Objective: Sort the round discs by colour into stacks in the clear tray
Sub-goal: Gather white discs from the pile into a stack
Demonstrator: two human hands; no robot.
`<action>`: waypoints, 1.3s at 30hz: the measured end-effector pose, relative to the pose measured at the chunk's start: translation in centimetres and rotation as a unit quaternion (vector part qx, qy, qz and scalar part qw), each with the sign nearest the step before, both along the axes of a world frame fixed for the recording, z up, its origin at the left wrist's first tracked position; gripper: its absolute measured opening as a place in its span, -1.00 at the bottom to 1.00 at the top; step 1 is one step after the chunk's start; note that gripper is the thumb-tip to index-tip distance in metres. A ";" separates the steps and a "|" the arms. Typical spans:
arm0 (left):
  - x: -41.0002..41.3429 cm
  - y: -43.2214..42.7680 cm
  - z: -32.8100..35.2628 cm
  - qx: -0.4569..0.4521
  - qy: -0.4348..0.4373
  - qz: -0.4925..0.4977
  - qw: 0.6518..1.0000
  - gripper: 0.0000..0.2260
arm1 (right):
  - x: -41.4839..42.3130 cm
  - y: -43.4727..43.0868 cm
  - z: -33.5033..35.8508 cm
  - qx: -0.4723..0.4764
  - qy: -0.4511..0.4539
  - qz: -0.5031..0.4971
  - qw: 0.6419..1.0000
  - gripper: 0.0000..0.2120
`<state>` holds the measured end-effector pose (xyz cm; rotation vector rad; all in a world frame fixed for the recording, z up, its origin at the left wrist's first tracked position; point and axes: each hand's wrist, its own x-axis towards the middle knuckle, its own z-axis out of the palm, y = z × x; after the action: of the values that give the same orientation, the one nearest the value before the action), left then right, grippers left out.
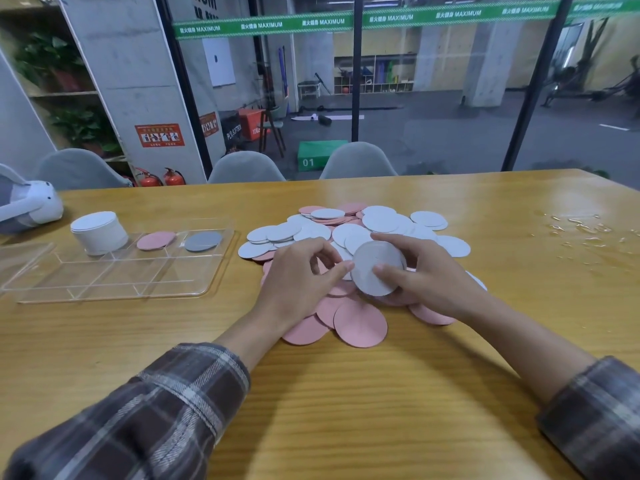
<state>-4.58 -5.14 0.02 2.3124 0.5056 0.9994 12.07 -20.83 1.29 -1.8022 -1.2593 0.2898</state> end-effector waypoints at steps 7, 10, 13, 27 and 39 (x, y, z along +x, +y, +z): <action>1.1 1.5 -0.7 0.092 0.075 -0.009 0.993 -0.71 | 1.3 -0.7 0.5 -0.007 -0.042 -0.066 0.997 -0.53; 1.1 1.5 -0.7 0.105 0.128 -0.036 0.985 -0.66 | 1.3 -0.7 0.5 -0.013 -0.050 -0.075 0.996 -0.53; 0.8 1.6 -0.4 0.123 0.127 -0.040 0.983 -0.63 | 1.3 -0.8 0.4 -0.015 -0.054 -0.077 0.995 -0.53; -1.1 0.1 0.3 0.106 0.108 -0.115 0.982 -0.74 | 0.8 -1.4 0.0 -0.025 -0.074 -0.082 0.994 -0.57; -1.1 0.2 0.8 0.037 0.107 -0.050 0.992 -0.66 | 0.0 -1.3 0.1 0.008 0.008 -0.060 0.998 -0.58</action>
<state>-5.72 -4.94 0.77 2.5004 0.4381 0.7384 12.06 -22.08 1.36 -1.8485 -1.1341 0.2260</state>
